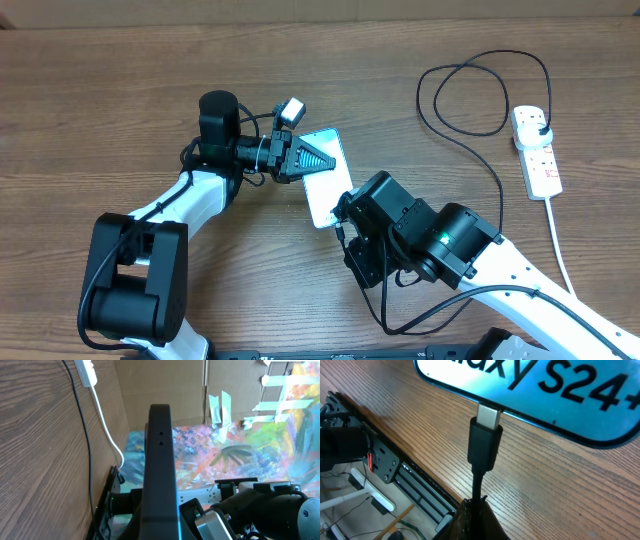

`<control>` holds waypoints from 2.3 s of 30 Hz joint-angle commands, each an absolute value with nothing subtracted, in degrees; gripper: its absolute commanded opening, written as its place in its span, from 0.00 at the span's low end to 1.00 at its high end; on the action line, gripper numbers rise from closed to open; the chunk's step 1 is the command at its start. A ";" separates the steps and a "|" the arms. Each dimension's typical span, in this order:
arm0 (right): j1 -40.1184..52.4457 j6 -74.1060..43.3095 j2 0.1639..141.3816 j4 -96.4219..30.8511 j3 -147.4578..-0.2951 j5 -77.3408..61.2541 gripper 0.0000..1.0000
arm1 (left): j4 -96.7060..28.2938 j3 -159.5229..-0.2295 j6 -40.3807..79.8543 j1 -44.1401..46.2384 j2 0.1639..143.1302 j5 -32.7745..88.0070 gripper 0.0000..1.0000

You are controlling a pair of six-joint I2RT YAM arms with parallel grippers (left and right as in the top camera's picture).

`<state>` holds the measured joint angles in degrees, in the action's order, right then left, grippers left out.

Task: Plug charger to phone and switch on socket

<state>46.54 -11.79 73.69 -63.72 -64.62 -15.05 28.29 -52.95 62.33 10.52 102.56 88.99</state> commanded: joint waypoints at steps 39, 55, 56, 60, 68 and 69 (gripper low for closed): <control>46.76 -12.19 73.80 -64.40 -66.39 -16.14 0.04 | 28.53 -53.34 65.34 11.05 102.85 90.61 0.04; 46.76 -11.94 75.88 -65.28 -66.39 -16.10 0.04 | 28.56 -53.34 55.24 10.83 102.85 90.65 0.04; 46.76 -11.94 75.88 -65.47 -66.39 -16.10 0.04 | 28.56 -53.34 54.59 10.83 102.85 90.65 0.04; 46.76 -11.92 75.88 -66.13 -66.39 -16.10 0.04 | 28.56 -53.34 52.62 10.85 102.85 90.65 0.04; 46.76 -11.97 75.90 -65.19 -66.39 -16.10 0.04 | 28.53 -53.34 52.64 10.85 102.85 90.65 0.04; 46.76 -12.01 75.90 -65.06 -66.39 -16.10 0.04 | 28.53 -53.34 52.66 10.85 102.85 90.65 0.04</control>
<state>46.54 -11.97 76.05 -65.49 -64.62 -15.68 28.29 -52.95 54.19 10.52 102.56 88.99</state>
